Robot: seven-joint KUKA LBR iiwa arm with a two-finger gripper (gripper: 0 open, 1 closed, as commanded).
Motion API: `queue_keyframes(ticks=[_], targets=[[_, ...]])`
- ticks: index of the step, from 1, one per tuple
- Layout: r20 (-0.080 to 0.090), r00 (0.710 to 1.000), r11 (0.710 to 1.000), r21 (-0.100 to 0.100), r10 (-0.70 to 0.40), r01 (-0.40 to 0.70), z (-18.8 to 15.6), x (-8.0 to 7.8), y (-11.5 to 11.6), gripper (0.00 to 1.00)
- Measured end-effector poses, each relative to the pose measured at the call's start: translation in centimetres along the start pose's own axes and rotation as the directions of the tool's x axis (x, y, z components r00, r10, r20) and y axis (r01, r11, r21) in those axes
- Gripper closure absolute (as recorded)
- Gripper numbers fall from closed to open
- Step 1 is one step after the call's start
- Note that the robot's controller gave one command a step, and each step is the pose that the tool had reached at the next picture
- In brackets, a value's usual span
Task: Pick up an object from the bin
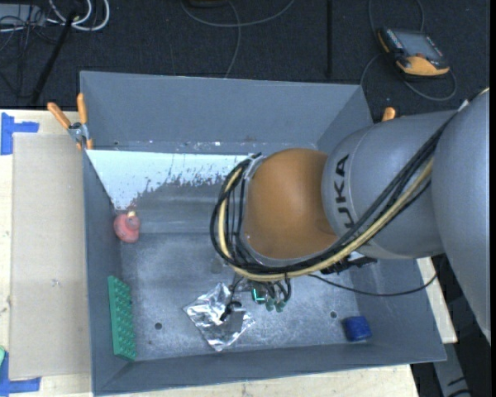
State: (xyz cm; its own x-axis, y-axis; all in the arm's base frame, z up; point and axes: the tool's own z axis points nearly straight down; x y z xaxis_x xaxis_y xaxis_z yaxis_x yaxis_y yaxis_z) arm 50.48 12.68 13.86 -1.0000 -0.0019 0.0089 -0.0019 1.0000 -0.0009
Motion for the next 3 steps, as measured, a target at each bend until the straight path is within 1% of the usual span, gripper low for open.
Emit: queue_keyframes(ticks=[1,2,3], targets=[[0.001,1.0,1.0,0.001,0.002,-0.002,7.4,-0.9,-0.7,0.0],[0.007,1.0,1.0,-0.002,0.005,-0.005,6.9,-1.1,-0.6,1.0],[0.018,1.0,1.0,-0.002,-0.016,0.016,-13.0,-1.6,-2.5,1.0]])
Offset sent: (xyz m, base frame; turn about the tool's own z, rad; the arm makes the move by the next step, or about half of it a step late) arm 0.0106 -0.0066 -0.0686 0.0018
